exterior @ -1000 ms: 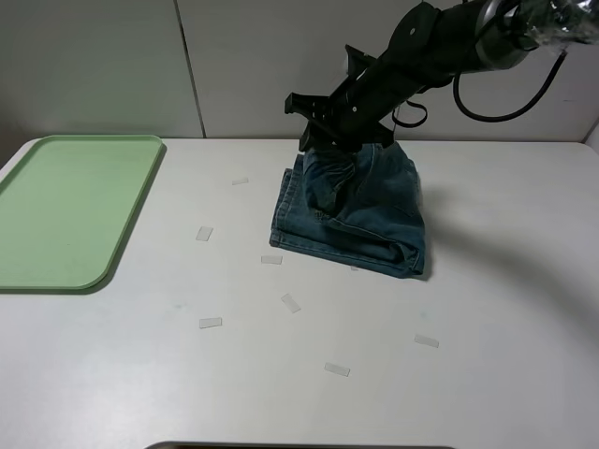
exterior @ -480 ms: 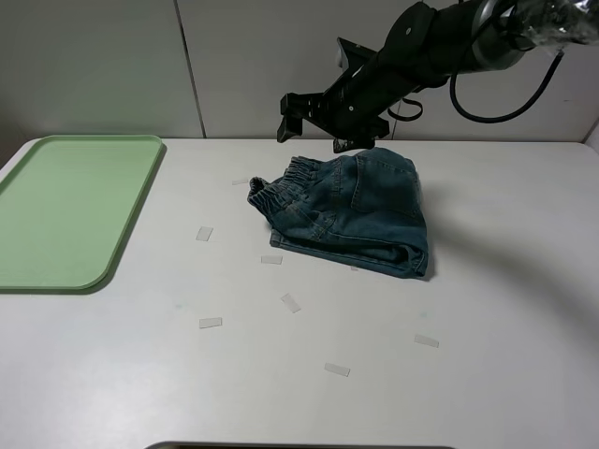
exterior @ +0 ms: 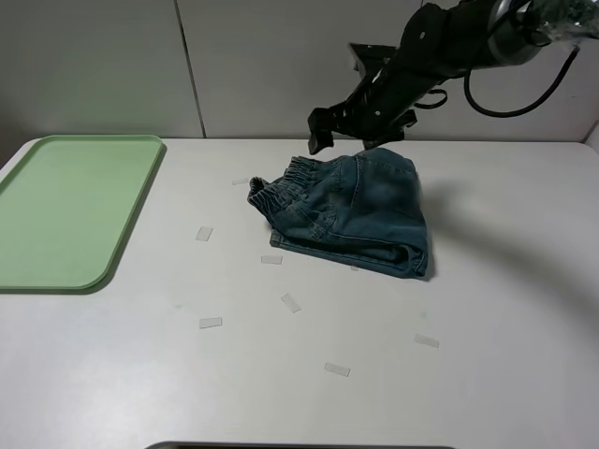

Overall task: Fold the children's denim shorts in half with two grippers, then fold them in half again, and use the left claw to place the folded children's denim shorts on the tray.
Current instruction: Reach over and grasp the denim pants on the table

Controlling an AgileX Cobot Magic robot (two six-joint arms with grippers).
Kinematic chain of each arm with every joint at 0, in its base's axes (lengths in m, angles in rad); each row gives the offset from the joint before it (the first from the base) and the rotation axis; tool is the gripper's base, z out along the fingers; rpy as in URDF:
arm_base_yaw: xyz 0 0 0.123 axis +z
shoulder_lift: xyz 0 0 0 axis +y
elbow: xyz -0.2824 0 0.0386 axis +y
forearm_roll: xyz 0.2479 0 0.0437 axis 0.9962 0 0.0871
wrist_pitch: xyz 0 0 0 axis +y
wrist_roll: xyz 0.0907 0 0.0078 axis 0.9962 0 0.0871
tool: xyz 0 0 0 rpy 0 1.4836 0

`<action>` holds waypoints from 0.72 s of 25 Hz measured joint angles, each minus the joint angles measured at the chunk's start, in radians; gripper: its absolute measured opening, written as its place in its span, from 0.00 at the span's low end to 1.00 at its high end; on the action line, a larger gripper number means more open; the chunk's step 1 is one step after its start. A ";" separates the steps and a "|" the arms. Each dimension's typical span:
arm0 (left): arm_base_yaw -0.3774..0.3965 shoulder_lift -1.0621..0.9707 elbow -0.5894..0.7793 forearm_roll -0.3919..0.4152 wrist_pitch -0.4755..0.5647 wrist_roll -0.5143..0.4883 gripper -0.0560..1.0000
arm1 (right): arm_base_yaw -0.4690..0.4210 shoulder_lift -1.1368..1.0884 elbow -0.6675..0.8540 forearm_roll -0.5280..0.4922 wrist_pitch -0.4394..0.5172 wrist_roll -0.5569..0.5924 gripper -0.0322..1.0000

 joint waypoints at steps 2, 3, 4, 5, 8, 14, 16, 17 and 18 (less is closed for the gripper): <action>0.000 0.000 0.000 0.000 0.000 0.000 0.98 | -0.024 -0.027 0.002 -0.113 0.015 0.029 0.70; 0.000 0.000 0.000 0.000 0.000 0.000 0.98 | -0.037 -0.043 0.006 -0.161 0.022 0.051 0.70; 0.000 0.000 0.000 0.000 0.000 0.000 0.98 | -0.053 -0.061 0.015 -0.215 0.030 0.085 0.70; 0.000 0.000 0.000 0.000 0.000 0.000 0.98 | -0.068 -0.086 0.033 -0.266 0.032 0.125 0.70; 0.000 0.000 0.000 0.000 0.000 0.000 0.98 | -0.114 -0.178 0.130 -0.401 0.026 0.244 0.70; 0.000 0.000 0.000 0.000 0.000 0.000 0.98 | -0.186 -0.361 0.332 -0.476 -0.038 0.308 0.70; 0.000 0.000 0.000 0.000 0.000 0.000 0.98 | -0.222 -0.446 0.403 -0.476 -0.044 0.311 0.70; 0.000 0.000 0.000 0.000 0.000 0.000 0.98 | -0.243 -0.497 0.440 -0.476 -0.044 0.311 0.70; 0.000 0.000 0.000 0.000 0.000 0.000 0.98 | -0.263 -0.550 0.477 -0.476 -0.043 0.311 0.70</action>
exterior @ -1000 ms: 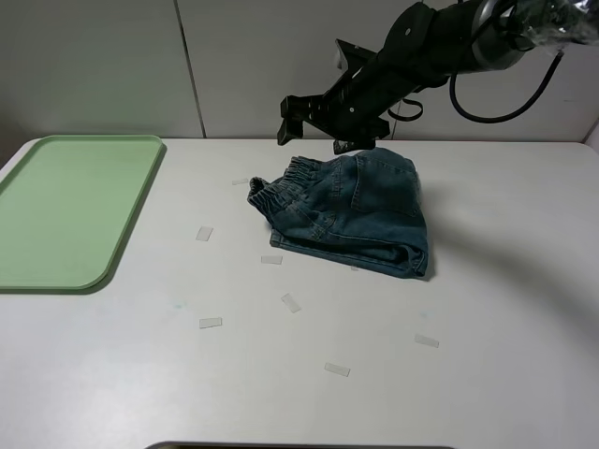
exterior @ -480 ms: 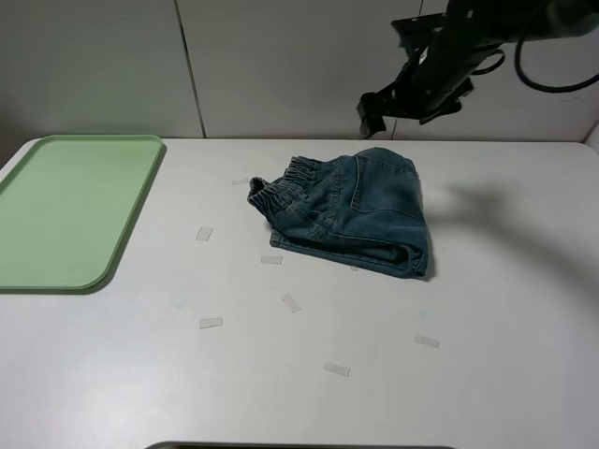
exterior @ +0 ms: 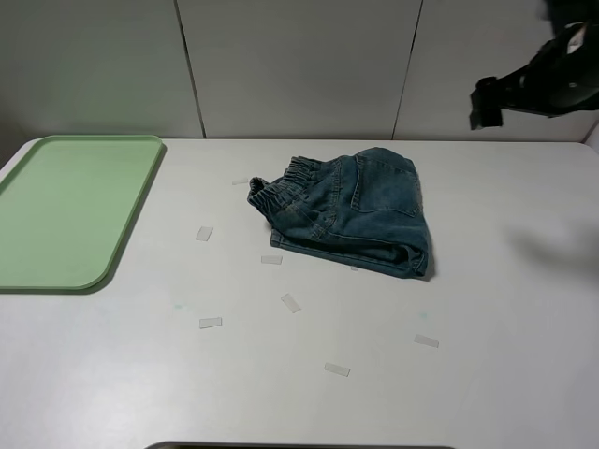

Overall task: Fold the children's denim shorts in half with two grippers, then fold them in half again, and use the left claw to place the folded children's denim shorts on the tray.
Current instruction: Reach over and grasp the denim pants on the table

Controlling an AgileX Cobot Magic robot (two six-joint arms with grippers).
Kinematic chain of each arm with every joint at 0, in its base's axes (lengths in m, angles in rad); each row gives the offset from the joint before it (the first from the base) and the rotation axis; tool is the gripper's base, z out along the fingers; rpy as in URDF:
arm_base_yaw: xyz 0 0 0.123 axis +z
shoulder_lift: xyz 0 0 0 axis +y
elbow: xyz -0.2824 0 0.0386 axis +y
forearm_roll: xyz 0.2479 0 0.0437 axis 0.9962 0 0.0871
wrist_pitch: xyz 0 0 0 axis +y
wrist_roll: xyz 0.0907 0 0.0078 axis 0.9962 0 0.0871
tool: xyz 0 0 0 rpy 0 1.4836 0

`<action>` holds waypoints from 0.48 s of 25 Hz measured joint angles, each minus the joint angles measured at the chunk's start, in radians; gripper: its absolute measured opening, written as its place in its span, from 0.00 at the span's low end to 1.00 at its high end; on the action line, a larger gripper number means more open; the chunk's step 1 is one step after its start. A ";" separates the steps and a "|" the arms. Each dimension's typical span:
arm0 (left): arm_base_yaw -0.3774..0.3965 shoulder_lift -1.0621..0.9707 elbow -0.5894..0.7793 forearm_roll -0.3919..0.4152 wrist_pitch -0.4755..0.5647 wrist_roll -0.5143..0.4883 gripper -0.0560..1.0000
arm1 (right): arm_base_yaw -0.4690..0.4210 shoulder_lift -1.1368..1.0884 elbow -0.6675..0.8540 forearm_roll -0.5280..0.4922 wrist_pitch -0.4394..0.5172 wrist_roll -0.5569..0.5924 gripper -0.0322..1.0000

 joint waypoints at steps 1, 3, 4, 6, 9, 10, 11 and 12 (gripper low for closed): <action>0.000 0.000 0.000 0.000 0.000 0.000 0.98 | -0.040 -0.119 0.069 0.001 0.006 0.001 0.70; 0.000 0.000 0.000 0.000 0.000 0.000 0.98 | -0.082 -0.244 0.151 0.019 0.012 0.001 0.70; 0.000 0.000 0.000 0.000 0.000 0.000 0.98 | -0.103 -0.316 0.187 0.030 0.015 -0.002 0.70; 0.000 0.000 0.000 0.000 0.000 0.000 0.98 | -0.138 -0.449 0.278 0.063 0.018 -0.010 0.70; 0.000 0.000 0.000 0.001 0.000 0.000 0.98 | -0.164 -0.678 0.373 0.128 0.019 -0.041 0.70; 0.000 0.000 0.000 0.001 0.000 0.000 0.98 | -0.164 -0.738 0.400 0.154 0.020 -0.054 0.70; 0.000 0.000 0.000 0.001 0.002 0.000 0.98 | -0.164 -0.806 0.420 0.181 0.025 -0.072 0.70; 0.000 0.000 0.000 0.001 0.002 0.000 0.98 | -0.164 -0.806 0.420 0.181 0.025 -0.072 0.70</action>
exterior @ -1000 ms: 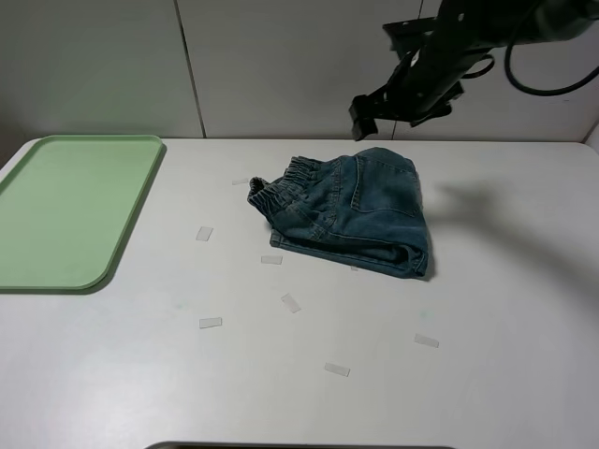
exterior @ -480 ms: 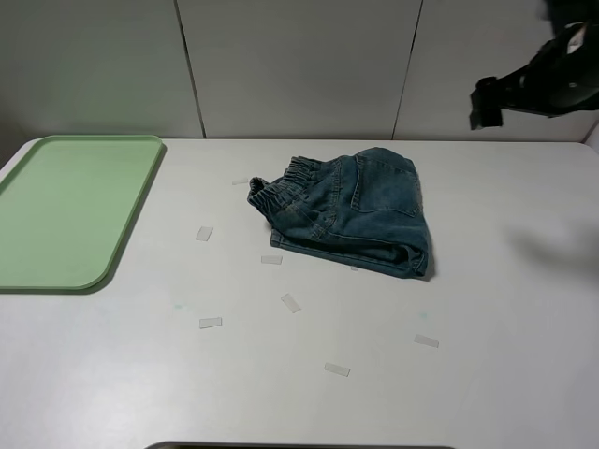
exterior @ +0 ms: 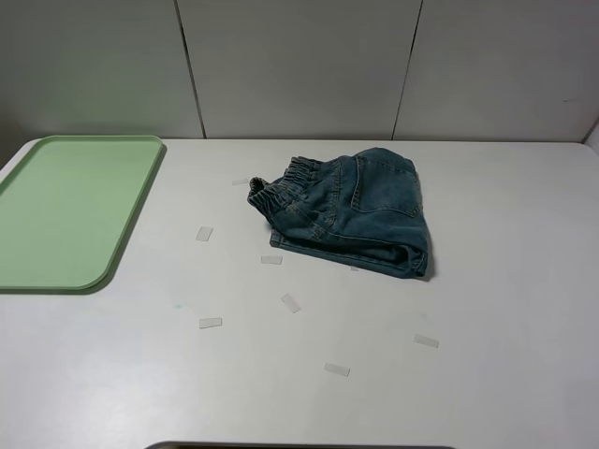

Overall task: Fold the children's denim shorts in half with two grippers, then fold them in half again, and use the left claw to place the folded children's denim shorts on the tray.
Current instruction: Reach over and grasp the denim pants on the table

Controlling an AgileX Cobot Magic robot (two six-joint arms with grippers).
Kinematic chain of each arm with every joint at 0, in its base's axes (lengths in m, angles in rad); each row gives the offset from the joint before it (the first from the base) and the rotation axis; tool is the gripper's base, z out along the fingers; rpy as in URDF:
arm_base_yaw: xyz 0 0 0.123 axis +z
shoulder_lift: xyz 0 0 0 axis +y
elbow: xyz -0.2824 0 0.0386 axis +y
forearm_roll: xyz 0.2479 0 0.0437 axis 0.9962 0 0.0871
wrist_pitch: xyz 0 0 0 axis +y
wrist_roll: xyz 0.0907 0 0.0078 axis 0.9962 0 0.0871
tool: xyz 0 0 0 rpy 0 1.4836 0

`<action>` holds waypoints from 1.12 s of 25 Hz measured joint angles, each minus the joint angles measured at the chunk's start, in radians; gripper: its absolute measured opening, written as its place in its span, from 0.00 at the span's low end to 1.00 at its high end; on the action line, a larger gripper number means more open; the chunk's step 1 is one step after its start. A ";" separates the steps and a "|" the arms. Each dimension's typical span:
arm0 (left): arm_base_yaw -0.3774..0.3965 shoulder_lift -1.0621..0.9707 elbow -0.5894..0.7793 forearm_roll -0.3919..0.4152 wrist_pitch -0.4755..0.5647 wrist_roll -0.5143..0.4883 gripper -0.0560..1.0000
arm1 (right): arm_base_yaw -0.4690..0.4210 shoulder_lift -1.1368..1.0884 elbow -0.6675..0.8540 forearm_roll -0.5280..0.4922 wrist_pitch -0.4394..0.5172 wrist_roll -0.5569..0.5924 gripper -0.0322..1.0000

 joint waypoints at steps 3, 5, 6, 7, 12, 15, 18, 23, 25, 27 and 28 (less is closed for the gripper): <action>0.000 0.000 0.000 0.000 0.000 0.000 0.98 | 0.000 -0.170 0.056 0.060 0.040 -0.027 0.70; 0.000 0.000 0.000 0.000 0.000 0.000 0.98 | 0.000 -0.263 0.080 0.094 0.086 -0.035 0.70; 0.000 0.000 0.000 0.000 0.000 0.000 0.98 | 0.000 -0.309 0.089 0.106 0.114 -0.035 0.70; 0.000 0.000 0.000 0.000 0.000 0.000 0.98 | 0.000 -0.350 0.097 0.117 0.141 -0.036 0.70; 0.000 0.000 0.000 0.000 0.000 0.000 0.98 | 0.000 -0.482 0.100 0.136 0.272 -0.036 0.70; 0.000 0.000 0.000 0.000 0.000 0.000 0.98 | 0.000 -0.535 0.101 0.143 0.330 -0.037 0.70; 0.000 0.000 0.000 0.000 0.000 0.000 0.98 | 0.000 -0.593 0.101 0.145 0.366 -0.054 0.70; 0.000 0.000 0.000 0.000 0.000 0.000 0.98 | 0.000 -0.705 0.101 0.140 0.420 -0.068 0.70; 0.000 0.000 0.000 0.000 0.000 0.000 0.98 | 0.000 -0.756 0.101 0.123 0.458 -0.086 0.70; 0.000 0.000 0.000 0.000 0.000 0.000 0.98 | 0.000 -0.763 0.101 0.113 0.493 -0.096 0.70; 0.000 0.000 0.000 0.000 0.000 0.000 0.98 | 0.000 -0.763 0.101 0.110 0.510 -0.098 0.70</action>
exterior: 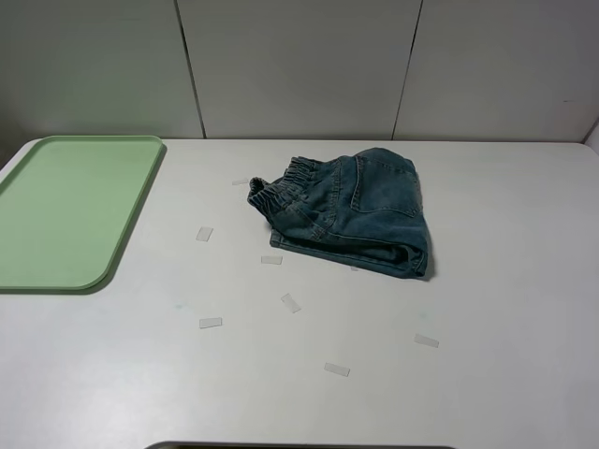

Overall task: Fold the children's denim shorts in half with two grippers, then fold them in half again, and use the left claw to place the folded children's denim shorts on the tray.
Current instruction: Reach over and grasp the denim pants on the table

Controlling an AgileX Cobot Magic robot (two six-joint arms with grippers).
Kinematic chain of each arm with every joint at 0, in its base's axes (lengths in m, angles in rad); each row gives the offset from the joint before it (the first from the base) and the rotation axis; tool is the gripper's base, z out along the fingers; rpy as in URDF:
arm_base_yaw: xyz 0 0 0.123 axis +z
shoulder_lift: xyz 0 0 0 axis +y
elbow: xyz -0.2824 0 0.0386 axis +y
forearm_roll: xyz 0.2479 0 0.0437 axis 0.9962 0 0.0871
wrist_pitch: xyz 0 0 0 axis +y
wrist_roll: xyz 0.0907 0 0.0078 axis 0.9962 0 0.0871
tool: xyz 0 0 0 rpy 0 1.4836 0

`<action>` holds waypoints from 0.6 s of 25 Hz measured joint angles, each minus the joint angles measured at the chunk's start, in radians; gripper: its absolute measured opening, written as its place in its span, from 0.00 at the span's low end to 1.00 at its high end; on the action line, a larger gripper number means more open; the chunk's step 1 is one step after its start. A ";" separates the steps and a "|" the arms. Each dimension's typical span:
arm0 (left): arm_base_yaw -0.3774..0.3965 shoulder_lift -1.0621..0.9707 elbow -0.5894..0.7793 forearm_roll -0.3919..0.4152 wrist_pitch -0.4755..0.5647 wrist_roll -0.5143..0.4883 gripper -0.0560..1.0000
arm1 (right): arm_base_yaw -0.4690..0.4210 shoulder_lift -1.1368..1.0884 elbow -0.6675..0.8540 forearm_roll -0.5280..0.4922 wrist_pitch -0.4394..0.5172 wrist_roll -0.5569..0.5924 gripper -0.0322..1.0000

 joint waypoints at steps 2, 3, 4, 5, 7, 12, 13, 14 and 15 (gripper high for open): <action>0.000 0.000 0.000 0.000 0.000 0.000 0.98 | 0.000 -0.002 0.000 -0.002 0.038 -0.003 0.70; 0.000 0.000 0.000 0.000 0.000 0.000 0.98 | 0.000 -0.002 0.000 -0.002 0.052 -0.005 0.70; 0.000 0.000 0.000 0.000 0.000 0.000 0.98 | 0.000 -0.002 0.000 -0.006 0.063 -0.006 0.70; 0.000 0.000 0.000 0.000 0.000 0.000 0.98 | 0.000 -0.002 0.000 -0.008 0.070 -0.006 0.70; 0.000 0.000 0.000 0.000 0.000 0.000 0.98 | 0.000 -0.002 0.001 -0.016 0.071 -0.007 0.70; 0.000 0.000 0.000 0.000 0.000 0.000 0.98 | 0.000 -0.002 0.040 -0.044 0.071 -0.009 0.70; 0.000 0.000 0.000 0.000 0.000 0.000 0.98 | 0.000 -0.002 0.046 -0.044 0.068 -0.009 0.70; 0.000 0.000 0.000 0.000 0.000 0.000 0.98 | 0.000 -0.002 0.047 -0.052 0.065 -0.009 0.70; 0.000 0.000 0.000 0.000 0.000 0.000 0.98 | 0.000 -0.002 0.049 -0.066 0.063 -0.009 0.70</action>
